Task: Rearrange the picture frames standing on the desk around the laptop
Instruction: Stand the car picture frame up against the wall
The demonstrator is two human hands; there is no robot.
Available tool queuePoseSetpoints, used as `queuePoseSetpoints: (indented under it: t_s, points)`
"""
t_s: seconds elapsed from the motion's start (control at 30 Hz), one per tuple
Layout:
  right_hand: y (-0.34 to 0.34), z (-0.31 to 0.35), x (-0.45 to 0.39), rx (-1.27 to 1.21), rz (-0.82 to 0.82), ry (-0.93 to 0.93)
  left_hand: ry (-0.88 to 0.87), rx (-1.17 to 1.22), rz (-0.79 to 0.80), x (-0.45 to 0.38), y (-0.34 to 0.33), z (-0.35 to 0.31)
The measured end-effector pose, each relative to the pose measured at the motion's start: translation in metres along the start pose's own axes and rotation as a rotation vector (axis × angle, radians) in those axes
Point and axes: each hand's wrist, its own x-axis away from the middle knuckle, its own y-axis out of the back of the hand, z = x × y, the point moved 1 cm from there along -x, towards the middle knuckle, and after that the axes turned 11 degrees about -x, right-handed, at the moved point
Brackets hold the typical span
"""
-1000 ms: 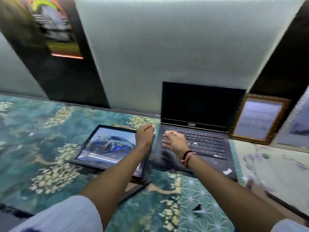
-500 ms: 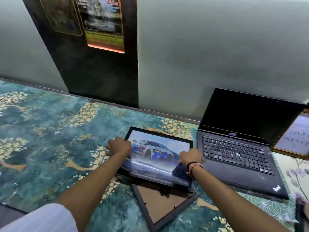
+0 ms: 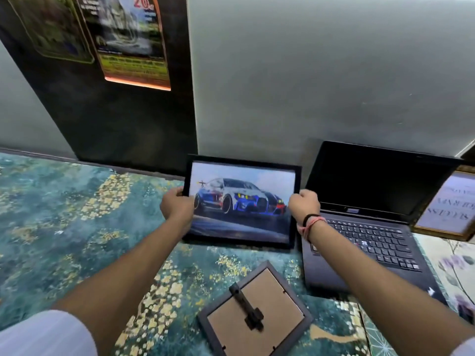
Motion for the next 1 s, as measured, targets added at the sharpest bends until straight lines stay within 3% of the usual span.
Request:
queuePoseSetpoints:
  t_s: [0.17, 0.4, 0.63, 1.0]
  points:
    - [-0.005, 0.021, -0.024, -0.127, 0.022, 0.123, -0.009, 0.130, 0.072, -0.049, -0.022, -0.011]
    - [-0.024, -0.011, -0.084, -0.269, 0.080, 0.063, -0.114, 0.128, 0.216, -0.115, -0.066, 0.003]
    - [-0.024, 0.016, -0.052, -0.323, 0.081, -0.034, -0.113, 0.149, 0.327, -0.055, -0.041, -0.046]
    - [-0.030, 0.007, -0.051, -0.375, 0.101, -0.004, -0.132, 0.182, 0.295, -0.053, -0.044, -0.041]
